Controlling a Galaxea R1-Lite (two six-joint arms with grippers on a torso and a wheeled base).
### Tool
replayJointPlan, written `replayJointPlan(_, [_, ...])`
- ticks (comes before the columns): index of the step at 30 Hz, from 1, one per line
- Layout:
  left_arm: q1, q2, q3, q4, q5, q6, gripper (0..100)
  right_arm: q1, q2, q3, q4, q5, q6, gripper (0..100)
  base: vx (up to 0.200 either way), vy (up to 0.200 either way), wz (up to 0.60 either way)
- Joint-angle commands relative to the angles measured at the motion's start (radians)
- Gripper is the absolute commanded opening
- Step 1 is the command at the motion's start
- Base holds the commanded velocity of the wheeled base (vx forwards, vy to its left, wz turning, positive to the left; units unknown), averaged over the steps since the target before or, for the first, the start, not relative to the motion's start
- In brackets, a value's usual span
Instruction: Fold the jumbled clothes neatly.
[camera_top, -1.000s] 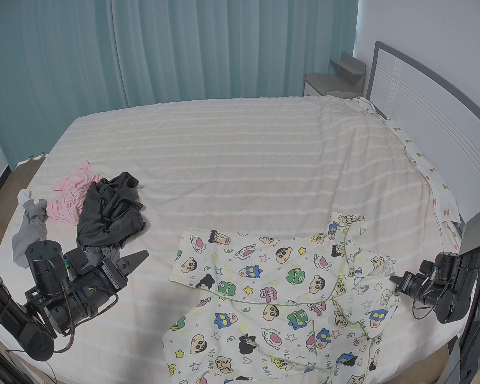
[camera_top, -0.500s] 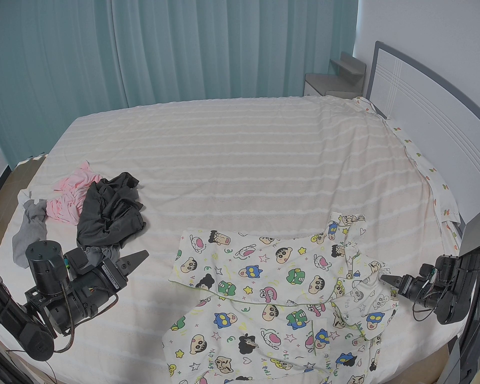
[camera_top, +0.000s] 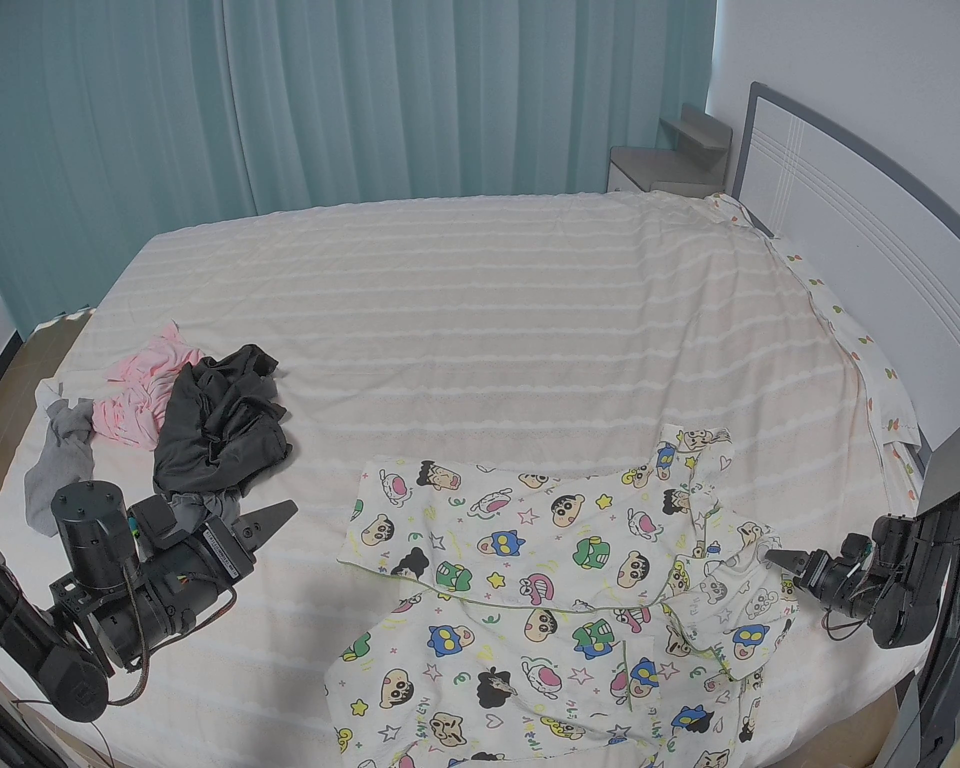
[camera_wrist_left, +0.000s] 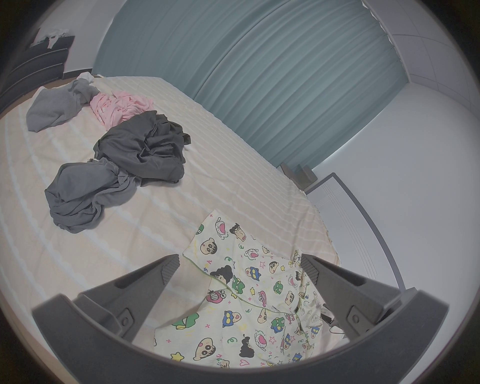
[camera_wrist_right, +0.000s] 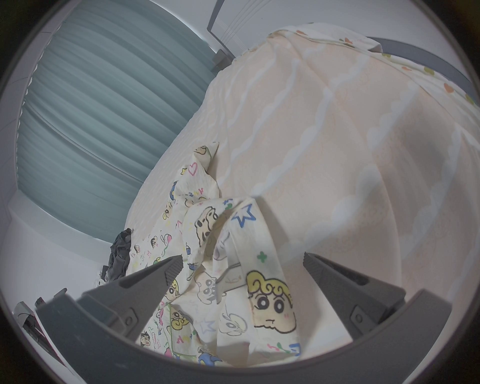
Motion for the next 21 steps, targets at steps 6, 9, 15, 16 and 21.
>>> replayJointPlan(6, [-0.002,0.003,0.002,0.000,0.000,0.000,100,0.009,0.035,-0.007,-0.013,0.002,0.005,0,0.000,0.000,0.00])
replayJointPlan(9, [0.000,0.001,0.000,0.000,0.000,0.000,100,0.006,0.011,-0.010,-0.013,0.006,0.085,0,0.000,0.000,0.00])
replayJointPlan(15, [0.000,0.003,0.000,0.000,0.000,0.000,100,-0.013,-0.018,-0.010,-0.013,0.057,0.139,0,0.000,0.000,0.00])
replayJointPlan(16, [0.000,0.003,0.000,0.000,0.000,0.000,100,-0.016,-0.022,-0.010,-0.013,0.061,0.140,0,0.000,0.000,0.00])
replayJointPlan(21, [0.000,0.003,0.000,0.000,0.000,0.000,100,-0.022,-0.023,-0.010,-0.015,0.063,0.140,0,0.000,0.000,0.00])
